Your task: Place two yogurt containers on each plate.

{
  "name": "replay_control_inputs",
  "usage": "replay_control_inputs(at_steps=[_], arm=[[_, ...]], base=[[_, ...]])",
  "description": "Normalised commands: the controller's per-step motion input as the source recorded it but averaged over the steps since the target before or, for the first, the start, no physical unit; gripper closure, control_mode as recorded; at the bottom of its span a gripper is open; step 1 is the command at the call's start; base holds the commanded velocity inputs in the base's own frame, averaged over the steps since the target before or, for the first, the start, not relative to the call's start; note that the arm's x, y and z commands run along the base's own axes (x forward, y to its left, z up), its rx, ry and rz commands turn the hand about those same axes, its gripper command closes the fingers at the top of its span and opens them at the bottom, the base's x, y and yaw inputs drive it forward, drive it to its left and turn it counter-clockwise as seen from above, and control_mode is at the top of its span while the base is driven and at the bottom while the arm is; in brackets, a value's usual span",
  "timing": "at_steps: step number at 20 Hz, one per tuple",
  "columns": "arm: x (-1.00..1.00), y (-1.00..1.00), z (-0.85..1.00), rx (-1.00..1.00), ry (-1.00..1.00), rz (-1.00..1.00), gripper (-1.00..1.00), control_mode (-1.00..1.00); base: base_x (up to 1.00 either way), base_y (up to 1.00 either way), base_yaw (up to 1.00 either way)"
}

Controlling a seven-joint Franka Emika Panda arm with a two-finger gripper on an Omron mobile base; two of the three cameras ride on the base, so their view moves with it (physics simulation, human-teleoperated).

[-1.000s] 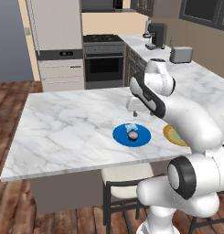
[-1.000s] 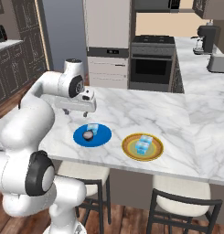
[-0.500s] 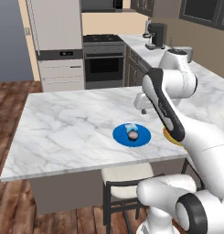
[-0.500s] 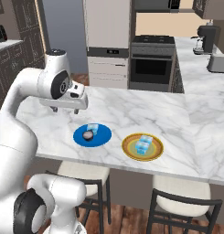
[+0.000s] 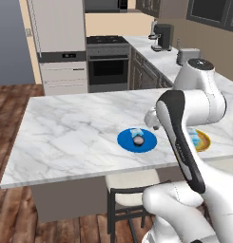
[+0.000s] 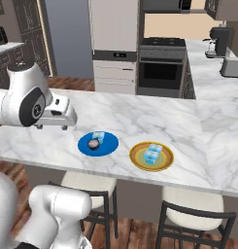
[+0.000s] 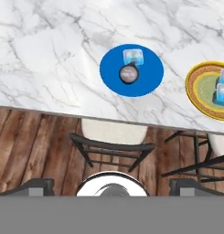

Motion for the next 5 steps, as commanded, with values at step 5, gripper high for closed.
replay_control_inputs(at_steps=[5], arm=[[-0.17,0.01,0.08,0.00,-0.02,-0.07,-1.00,-1.00]], base=[[0.00,0.00,0.00]])
